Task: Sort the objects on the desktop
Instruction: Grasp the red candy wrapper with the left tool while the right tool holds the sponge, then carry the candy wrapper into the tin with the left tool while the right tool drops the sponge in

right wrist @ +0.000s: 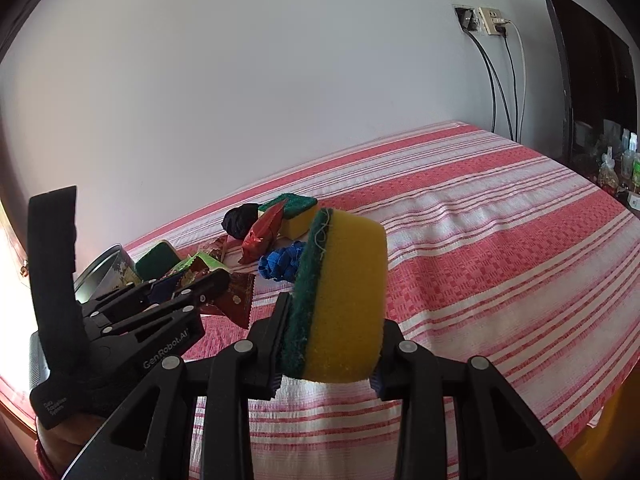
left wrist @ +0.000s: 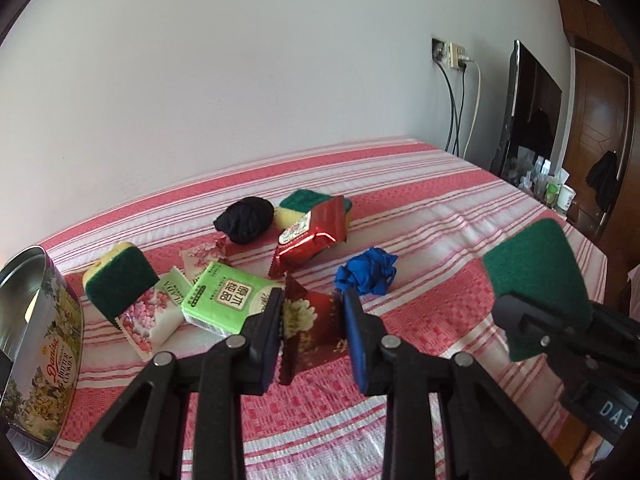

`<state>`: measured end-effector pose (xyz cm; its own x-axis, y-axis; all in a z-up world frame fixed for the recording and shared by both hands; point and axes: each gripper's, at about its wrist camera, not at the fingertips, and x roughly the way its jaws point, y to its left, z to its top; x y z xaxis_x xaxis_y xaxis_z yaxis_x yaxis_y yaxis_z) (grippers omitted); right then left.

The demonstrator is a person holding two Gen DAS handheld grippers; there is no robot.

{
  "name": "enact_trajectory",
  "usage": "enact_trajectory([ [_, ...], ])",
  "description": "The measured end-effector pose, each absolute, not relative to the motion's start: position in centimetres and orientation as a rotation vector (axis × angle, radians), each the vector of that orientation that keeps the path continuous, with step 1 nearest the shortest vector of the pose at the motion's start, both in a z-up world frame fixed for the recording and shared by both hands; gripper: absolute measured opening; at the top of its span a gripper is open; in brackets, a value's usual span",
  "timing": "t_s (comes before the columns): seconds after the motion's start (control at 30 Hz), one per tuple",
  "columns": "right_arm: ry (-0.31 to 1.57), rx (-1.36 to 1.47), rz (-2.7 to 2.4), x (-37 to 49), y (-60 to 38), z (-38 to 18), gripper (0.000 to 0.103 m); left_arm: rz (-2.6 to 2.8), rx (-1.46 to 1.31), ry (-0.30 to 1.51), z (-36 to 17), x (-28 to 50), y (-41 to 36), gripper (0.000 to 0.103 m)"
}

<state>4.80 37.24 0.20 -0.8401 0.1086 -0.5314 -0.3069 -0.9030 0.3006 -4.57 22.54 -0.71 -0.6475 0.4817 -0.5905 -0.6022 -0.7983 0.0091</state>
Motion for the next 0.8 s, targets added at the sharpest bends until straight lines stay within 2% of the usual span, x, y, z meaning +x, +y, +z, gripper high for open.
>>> enact_trajectory([
  [0.23,0.513,-0.737,2.782,4.8,35.6,1.0,0.036,2.399,-0.731,0.094,0.8,-4.2,18.0,0.028],
  [0.4,0.492,-0.739,2.809,4.5,34.5,1.3,0.036,2.45,-0.736,0.032,1.0,-4.4,15.2,0.028],
  [0.8,0.444,-0.774,2.893,3.1,30.8,1.9,0.036,2.636,-0.769,0.067,1.0,-4.5,11.5,0.028],
])
